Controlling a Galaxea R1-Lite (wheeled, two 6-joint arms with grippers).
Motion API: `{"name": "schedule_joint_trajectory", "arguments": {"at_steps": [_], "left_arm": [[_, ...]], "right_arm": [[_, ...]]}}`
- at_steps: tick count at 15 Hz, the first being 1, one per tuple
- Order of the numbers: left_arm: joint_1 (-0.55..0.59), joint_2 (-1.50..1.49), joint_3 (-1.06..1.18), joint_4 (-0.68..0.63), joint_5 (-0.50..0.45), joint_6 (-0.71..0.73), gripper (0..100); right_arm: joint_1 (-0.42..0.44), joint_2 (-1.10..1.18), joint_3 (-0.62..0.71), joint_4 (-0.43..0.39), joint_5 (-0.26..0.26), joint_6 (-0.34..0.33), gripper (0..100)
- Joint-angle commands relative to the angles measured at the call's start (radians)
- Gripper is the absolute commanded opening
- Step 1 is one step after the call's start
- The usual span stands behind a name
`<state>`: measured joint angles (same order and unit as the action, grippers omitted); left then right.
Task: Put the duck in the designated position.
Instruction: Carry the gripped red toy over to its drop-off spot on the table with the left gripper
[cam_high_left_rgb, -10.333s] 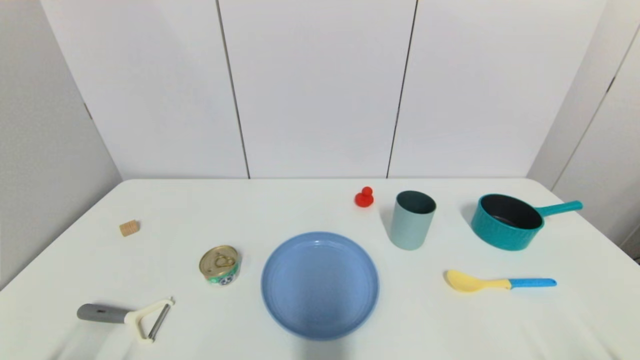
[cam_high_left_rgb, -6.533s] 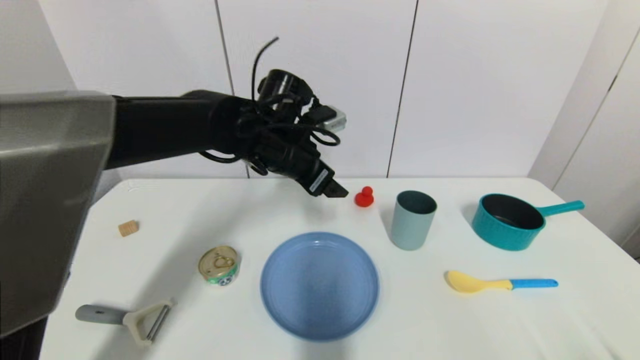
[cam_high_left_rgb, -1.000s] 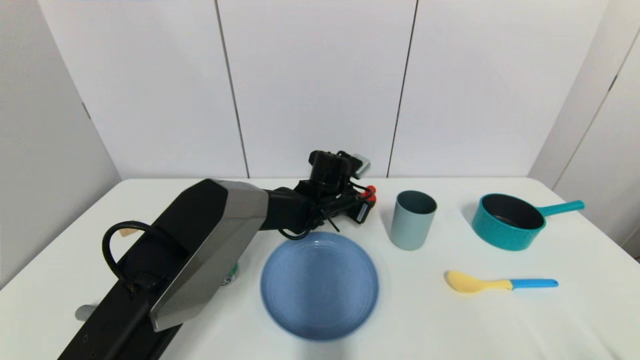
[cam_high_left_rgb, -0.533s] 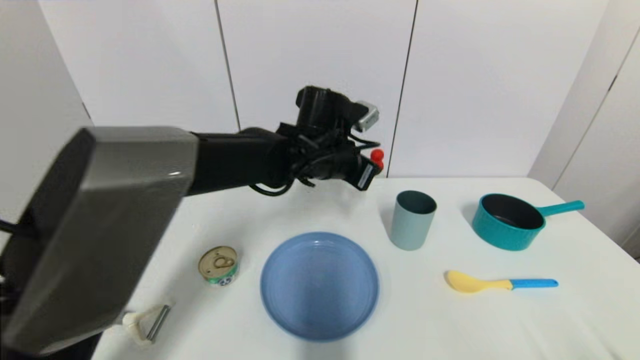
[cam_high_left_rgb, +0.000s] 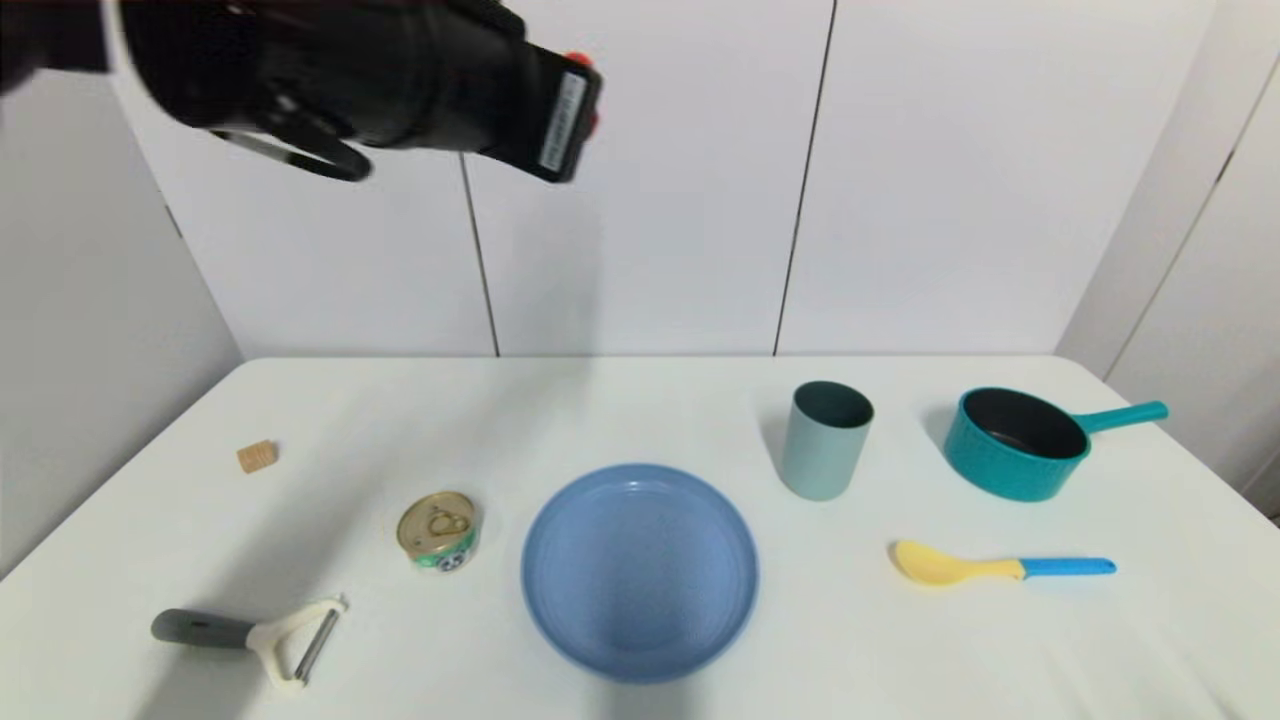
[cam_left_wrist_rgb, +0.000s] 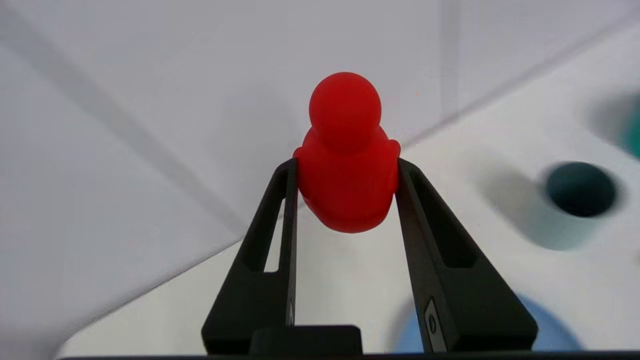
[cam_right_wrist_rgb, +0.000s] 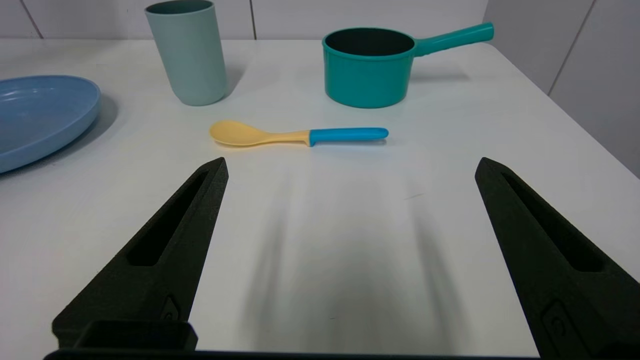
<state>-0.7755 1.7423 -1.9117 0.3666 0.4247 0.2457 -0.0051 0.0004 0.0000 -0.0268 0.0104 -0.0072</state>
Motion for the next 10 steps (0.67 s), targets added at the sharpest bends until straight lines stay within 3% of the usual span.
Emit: {"name": "schedule_joint_trajectory", "arguments": {"at_steps": [1,3,5,10], "left_arm": [[0.098,-0.238,0.168,-0.097,0.223,0.098,0],[0.174,-0.28,0.184,-0.176,0.178,0.253,0],[0.222,-0.316,0.232,-0.179,-0.003,0.268,0],[0.364,-0.415,0.464,-0.124,-0.607,0.241,0]], "right_arm": [[-0.001,0.0,0.009,-0.001,0.0,0.0,100],[-0.001,0.0,0.009,-0.001,0.0,0.0,100],[0.001,0.0,0.009,-0.001,0.0,0.0,100],[-0.001,0.0,0.009,-0.001,0.0,0.0,100]]}}
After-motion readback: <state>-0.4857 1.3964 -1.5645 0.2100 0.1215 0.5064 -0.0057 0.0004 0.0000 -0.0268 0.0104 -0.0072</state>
